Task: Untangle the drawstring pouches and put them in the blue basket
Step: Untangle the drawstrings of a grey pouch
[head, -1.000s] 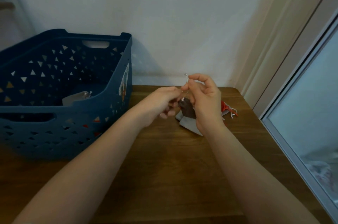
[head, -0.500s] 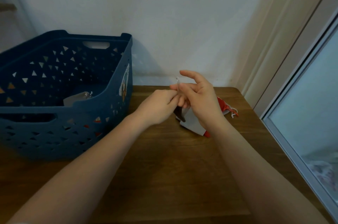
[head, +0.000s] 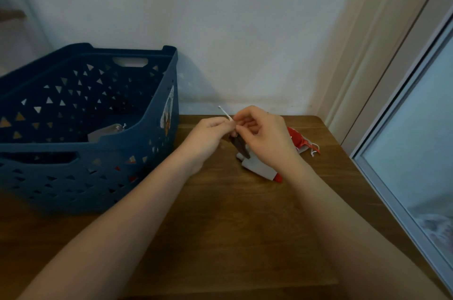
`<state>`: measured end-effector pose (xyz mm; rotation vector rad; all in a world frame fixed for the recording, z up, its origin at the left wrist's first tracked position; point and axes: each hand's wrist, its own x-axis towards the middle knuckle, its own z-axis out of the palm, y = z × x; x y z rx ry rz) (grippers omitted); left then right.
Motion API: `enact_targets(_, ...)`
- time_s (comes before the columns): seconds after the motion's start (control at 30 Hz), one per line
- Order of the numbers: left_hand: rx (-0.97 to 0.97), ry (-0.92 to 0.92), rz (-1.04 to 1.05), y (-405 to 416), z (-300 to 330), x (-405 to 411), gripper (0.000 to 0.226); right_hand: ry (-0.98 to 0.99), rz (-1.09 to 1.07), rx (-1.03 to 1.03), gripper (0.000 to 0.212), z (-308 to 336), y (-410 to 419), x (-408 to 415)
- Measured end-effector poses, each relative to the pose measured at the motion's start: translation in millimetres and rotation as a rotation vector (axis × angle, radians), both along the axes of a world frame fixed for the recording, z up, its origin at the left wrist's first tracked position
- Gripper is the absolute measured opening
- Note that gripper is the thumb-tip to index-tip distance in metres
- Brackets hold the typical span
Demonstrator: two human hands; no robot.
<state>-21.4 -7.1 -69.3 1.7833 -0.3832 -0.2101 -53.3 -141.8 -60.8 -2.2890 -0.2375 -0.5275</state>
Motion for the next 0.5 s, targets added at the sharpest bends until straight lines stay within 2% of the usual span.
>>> enact_targets(0.13,-0.026,-0.028,-0.01,-1.3,-0.4,-4.3,0.027,0.024,-0.007,0.188,0.007,-4.3,-3.7,1.4)
enact_targets(0.23,0.08,-0.138,0.009,-2.4,0.4,-6.6,0.022,0.079,0.0,0.326,0.011,-4.2,-5.6,0.6)
enact_targets(0.3,0.186,-0.276,0.021,-3.4,0.4,-6.6,0.014,0.085,-0.029,0.364,0.014,-2.9,-7.0,1.1)
enact_targets(0.4,0.317,-0.501,0.063,-3.6,-0.5,-5.6,0.007,0.046,-0.09,0.214,0.01,-0.8,-5.2,-0.5)
enact_targets(0.5,0.396,-0.624,0.136,-3.3,-1.7,-4.6,0.014,0.041,-0.113,-0.037,0.016,6.2,-0.2,-2.6)
